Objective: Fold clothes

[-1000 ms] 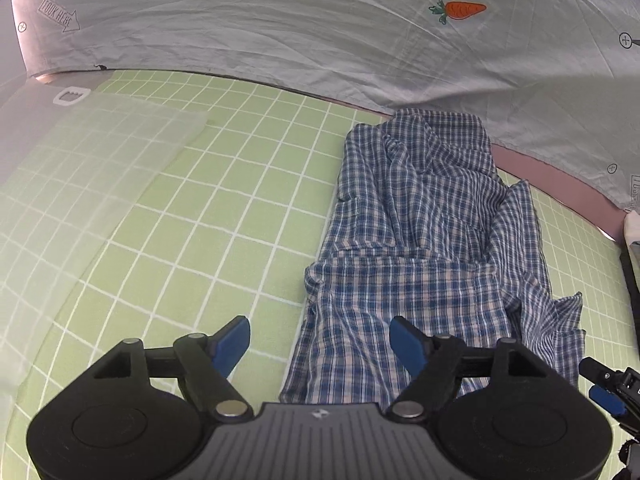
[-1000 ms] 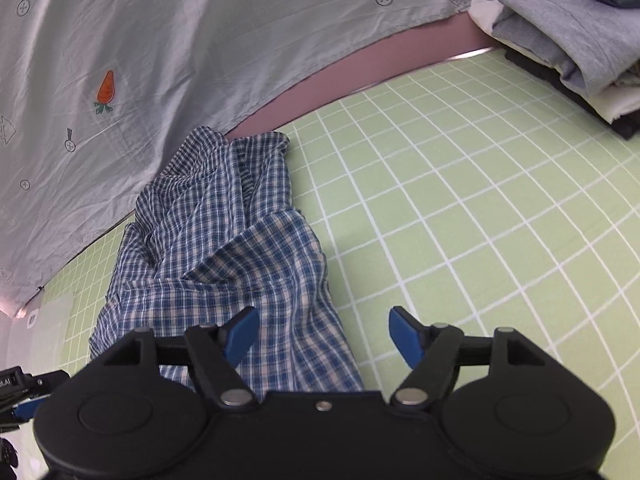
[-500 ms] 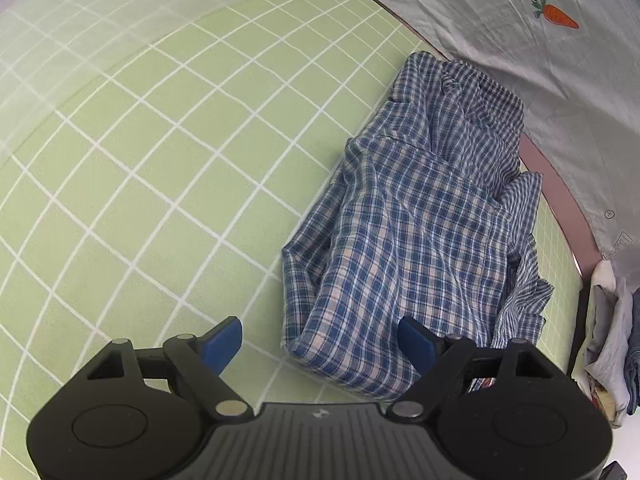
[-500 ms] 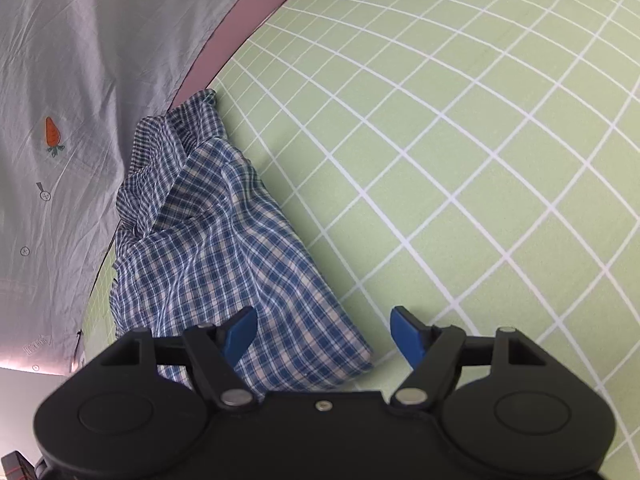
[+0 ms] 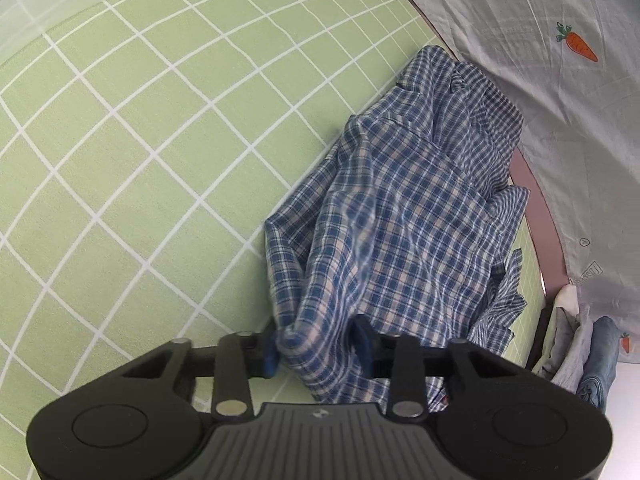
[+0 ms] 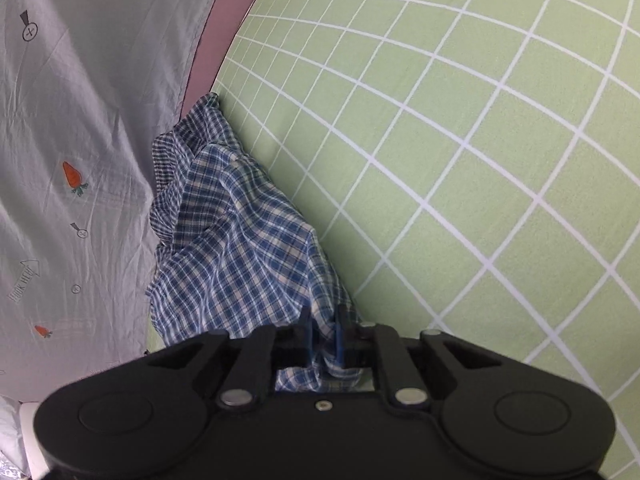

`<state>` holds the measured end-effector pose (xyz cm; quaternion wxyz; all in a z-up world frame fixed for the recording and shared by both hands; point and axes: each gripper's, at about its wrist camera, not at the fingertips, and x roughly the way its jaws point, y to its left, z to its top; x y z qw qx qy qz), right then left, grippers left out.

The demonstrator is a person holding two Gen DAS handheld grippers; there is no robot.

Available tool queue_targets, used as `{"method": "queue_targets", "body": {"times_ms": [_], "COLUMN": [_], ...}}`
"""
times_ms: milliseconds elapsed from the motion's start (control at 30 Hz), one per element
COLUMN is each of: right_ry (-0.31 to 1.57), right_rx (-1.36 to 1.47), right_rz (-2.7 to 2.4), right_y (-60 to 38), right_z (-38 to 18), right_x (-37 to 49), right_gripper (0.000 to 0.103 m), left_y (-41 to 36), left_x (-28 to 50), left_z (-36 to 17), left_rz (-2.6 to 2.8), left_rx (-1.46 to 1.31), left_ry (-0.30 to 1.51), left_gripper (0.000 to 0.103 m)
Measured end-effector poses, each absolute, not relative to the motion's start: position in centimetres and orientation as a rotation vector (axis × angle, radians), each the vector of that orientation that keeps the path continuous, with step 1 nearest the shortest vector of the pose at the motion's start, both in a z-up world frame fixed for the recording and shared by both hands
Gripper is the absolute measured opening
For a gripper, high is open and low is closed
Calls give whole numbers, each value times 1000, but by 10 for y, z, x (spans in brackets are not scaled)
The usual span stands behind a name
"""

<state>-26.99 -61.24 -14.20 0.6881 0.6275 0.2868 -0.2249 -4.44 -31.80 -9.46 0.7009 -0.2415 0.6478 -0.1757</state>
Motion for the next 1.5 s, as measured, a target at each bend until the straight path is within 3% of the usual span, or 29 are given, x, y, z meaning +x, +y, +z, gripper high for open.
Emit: {"method": "queue_targets", "body": {"times_ms": [200, 500, 700, 1033, 1500], "right_ry": [655, 719, 686, 442, 367], "right_rx": [1334, 1382, 1461, 1748, 1717], "right_rz": [-482, -477, -440, -337, -301], "right_y": [-598, -572, -578, -615, -721], "right_z": [-123, -117, -108, -79, -86], "right_x": [-289, -365, -369, -334, -171], "right_gripper": [5, 5, 5, 5, 5], "left_y": [-314, -270, -256, -259, -371], "left_x": [-63, -113, -104, -51, 104], "left_z": [-78, -73, -69, -49, -54], "left_rz": [-425, -439, -393, -366, -448], "left_rx": [-452, -466, -681, -1171, -1114], "left_ry": [1417, 1561, 1622, 1619, 1531], "left_gripper": [8, 7, 5, 5, 6]}}
